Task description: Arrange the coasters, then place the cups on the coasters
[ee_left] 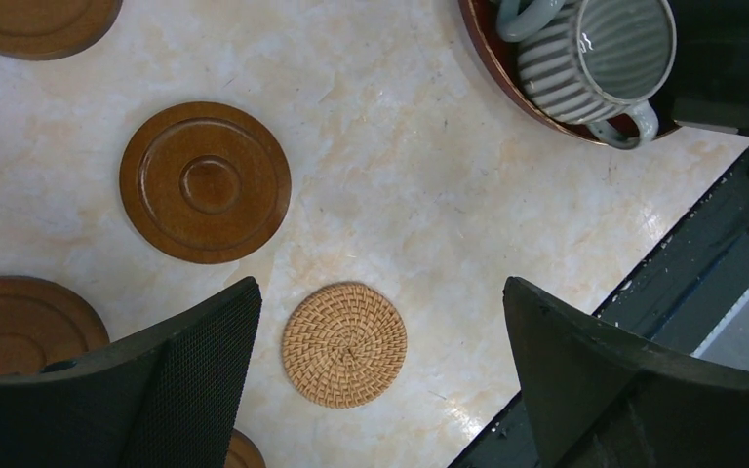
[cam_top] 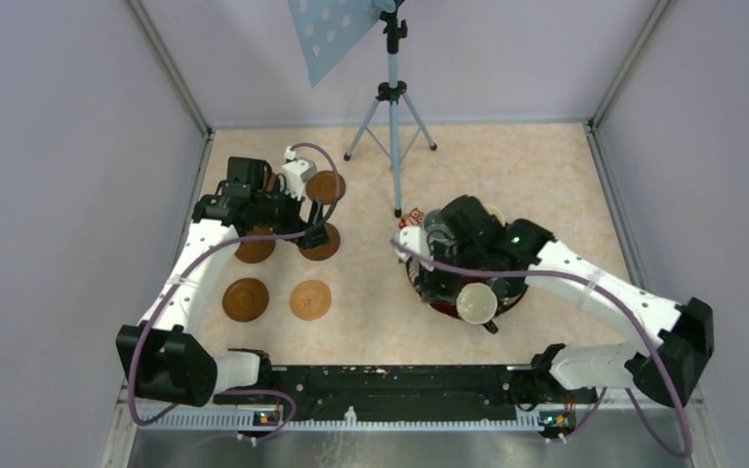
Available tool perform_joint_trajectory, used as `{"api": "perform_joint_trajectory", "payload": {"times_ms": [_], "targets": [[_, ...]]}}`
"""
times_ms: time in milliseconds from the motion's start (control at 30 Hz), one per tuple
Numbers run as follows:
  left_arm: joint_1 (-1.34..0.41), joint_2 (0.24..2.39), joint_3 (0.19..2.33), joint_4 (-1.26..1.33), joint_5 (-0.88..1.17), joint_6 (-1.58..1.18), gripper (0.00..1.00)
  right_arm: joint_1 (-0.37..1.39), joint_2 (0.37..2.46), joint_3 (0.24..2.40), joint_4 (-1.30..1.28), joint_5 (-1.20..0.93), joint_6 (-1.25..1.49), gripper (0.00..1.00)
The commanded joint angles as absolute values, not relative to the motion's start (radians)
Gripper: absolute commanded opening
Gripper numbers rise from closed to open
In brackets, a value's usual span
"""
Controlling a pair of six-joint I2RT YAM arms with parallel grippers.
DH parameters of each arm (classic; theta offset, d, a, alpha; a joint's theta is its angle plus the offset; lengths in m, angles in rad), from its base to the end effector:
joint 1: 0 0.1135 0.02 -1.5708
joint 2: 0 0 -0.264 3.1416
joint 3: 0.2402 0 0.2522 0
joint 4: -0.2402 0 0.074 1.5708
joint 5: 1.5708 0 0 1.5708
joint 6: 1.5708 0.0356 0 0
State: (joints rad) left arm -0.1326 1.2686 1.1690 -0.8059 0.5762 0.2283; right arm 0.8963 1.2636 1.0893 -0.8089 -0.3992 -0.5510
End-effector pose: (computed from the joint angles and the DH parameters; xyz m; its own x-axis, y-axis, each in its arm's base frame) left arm 0.2504 -0.0530 0.3192 -0.6590 0.2794 -0.6983 0.6092 0.7427 -0.2778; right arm 0.1460 0.2047 0.2929 0.0043 -0.7670 -0.6417 -0.9999 0.0066 -0.0146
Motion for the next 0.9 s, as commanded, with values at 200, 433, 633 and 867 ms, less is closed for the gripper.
{"api": "perform_joint_trajectory", "payload": {"times_ms": [200,433,633,867], "targets": [[-0.387,1.295,1.191,-0.771,0.548,0.307,0.99,0.476,1.036,1.102,-0.784,-0.614,-0.458,0.62],[-0.627,1.365,1.165,-0.646,0.430,0.220,0.99,0.232,1.003,1.065,-0.738,-0.568,-0.386,0.63],[-0.834,1.379,1.151,-0.506,0.096,-0.008,0.99,0.069,1.013,1.024,-0.628,-0.556,-0.275,0.65],[-0.982,1.496,1.143,-0.478,-0.120,-0.151,0.99,-0.024,1.020,0.973,-0.545,-0.570,-0.241,0.66]]}}
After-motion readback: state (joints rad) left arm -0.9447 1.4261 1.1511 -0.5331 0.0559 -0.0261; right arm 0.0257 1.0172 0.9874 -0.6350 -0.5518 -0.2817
